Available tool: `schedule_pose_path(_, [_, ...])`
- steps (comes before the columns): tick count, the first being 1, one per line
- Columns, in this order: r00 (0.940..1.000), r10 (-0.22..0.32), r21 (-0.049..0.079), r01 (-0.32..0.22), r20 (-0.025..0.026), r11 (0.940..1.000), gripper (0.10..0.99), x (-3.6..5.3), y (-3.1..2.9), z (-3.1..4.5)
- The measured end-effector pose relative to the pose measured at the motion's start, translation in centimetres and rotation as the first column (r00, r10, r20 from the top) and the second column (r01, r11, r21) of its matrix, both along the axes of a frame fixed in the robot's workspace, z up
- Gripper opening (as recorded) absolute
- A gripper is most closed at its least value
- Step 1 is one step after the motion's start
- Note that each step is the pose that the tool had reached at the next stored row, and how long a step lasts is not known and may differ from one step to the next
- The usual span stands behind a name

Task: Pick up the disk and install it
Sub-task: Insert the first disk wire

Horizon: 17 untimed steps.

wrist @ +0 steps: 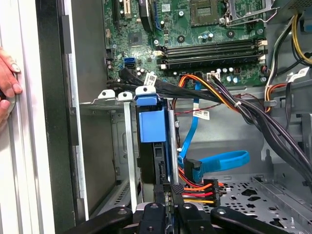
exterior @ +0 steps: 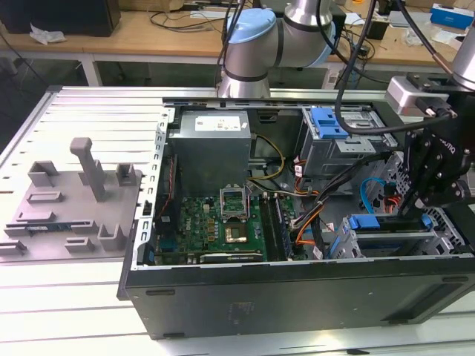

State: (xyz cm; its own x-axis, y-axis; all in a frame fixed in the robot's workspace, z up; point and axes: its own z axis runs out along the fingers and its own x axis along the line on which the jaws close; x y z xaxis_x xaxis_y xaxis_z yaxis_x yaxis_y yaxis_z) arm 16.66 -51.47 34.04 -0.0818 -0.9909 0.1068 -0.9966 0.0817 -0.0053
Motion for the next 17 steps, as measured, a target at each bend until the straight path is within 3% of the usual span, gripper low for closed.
schedule_pose_path(9, [1.0, 0.0, 0.001, 0.0, -0.0002, 1.0, 0.165, -0.01, -0.07, -0.59])
schedule_pose_path(11, [1.0, 0.0, 0.001, 0.0, -0.0001, 1.0, 0.239, -0.01, -0.08, -0.56])
schedule_pose_path(17, [1.0, 0.0, -0.002, 0.0, 0.0, 1.0, 0.239, -0.01, 0.13, 0.94])
